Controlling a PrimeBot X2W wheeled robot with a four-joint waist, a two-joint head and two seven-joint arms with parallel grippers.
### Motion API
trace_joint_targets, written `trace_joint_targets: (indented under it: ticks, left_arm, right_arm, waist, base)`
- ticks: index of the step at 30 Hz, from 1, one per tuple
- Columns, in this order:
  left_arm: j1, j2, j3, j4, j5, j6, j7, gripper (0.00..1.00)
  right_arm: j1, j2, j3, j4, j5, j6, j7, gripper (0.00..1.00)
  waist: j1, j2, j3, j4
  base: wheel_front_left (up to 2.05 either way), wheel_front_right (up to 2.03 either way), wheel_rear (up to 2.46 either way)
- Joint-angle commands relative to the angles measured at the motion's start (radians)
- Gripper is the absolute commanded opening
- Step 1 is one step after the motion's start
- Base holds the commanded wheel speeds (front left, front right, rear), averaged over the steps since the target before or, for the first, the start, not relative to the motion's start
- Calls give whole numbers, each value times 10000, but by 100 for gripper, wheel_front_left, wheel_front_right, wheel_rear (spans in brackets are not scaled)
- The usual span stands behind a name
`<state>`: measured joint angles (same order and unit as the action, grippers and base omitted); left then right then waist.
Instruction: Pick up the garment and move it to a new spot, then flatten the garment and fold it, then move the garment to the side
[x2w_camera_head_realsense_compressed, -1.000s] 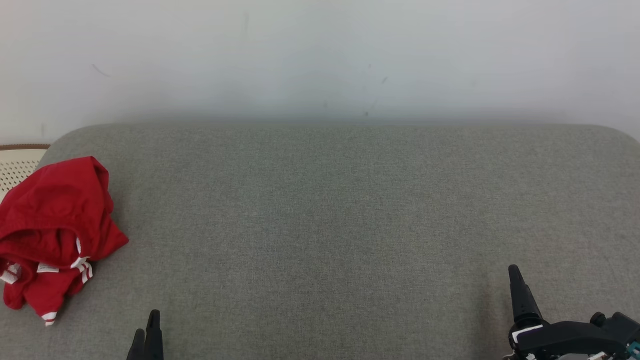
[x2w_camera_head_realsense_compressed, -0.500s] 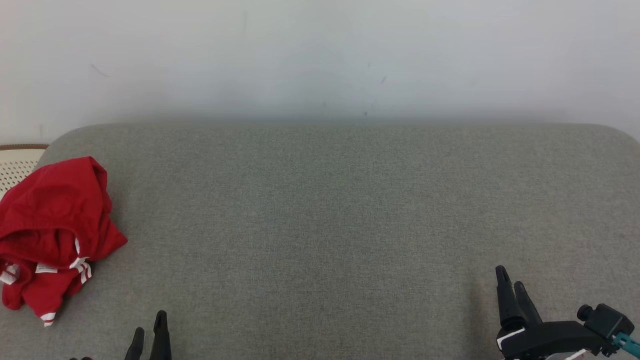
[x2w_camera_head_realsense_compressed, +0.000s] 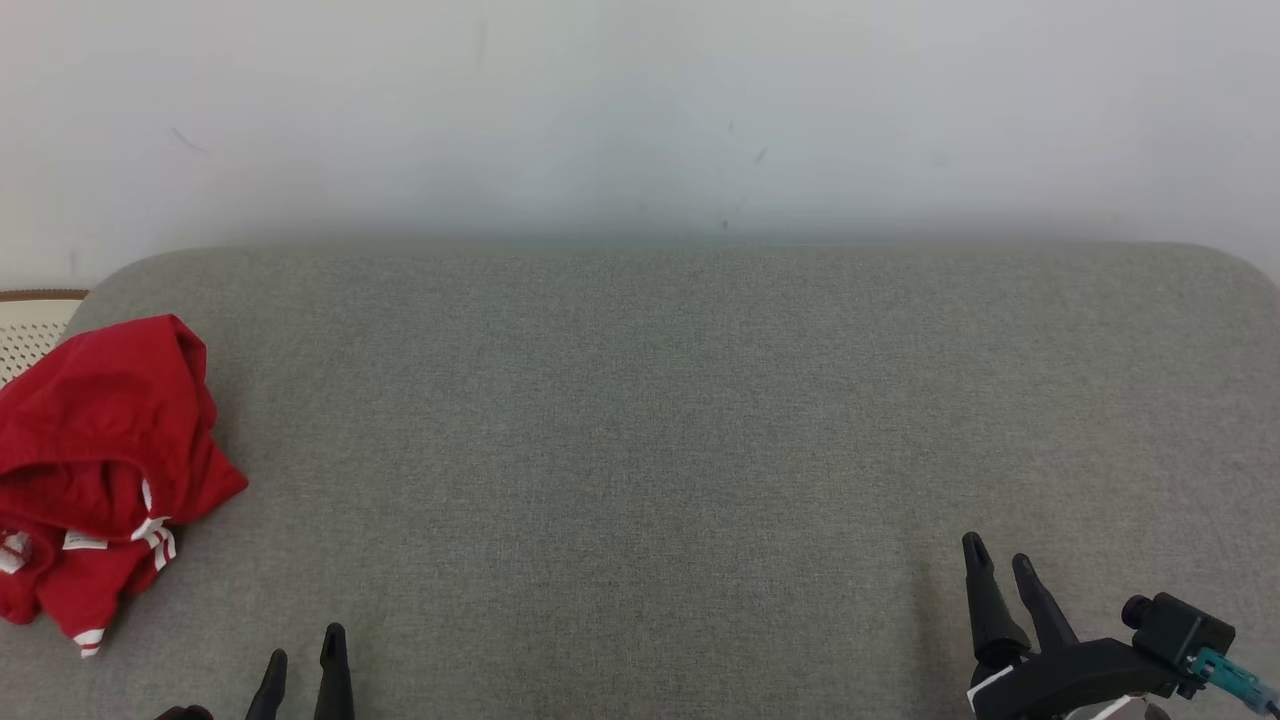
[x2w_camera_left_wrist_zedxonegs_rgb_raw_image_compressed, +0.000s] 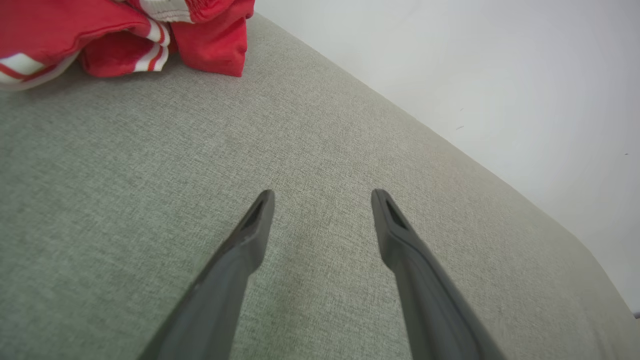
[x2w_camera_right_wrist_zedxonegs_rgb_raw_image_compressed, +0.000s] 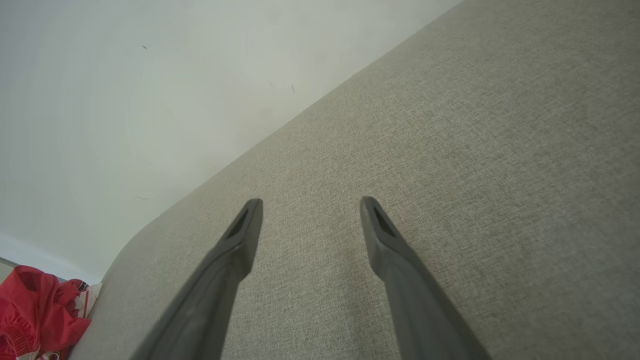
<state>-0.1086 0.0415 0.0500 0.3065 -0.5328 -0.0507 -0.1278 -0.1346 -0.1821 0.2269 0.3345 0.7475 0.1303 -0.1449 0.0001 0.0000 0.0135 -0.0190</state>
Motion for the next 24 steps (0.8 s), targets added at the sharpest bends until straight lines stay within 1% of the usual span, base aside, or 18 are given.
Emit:
trace_joint_targets:
  ticks: [1, 9, 12, 22, 24]
  left_arm:
    - [-148, 94, -37, -88, 375, 36, -113, 100]
    - [-166, 99, -157, -60, 1239, 136, -346, 100]
    - [-126, 111, -207, -72, 1557, 184, -420, 100]
    - [35, 212, -378, -63, 2672, 632, -669, 100]
    - [48, 221, -401, -76, 2748, 679, -697, 100]
  right_arm:
    - [-214, -126, 149, -63, -317, 4, -109, 100]
    - [-256, -207, 395, 8, -1203, 5, -307, 100]
    - [-243, -209, 327, 46, -1561, 5, -372, 100]
    - [-98, -41, -26, 198, -2908, 5, -591, 100]
    - [-80, -34, -55, 208, -3035, 5, -610, 100]
  waist:
    - [-1, 0, 5, -10]
    - [-1, 0, -3, -55]
    - [-1, 0, -29, -73]
    - [-1, 0, -58, -149]
    - [-1, 0, -60, -158]
  base:
    - [0, 0, 0]
    - [0, 0, 0]
    - [0, 0, 0]
    - [0, 0, 0]
    - [0, 0, 0]
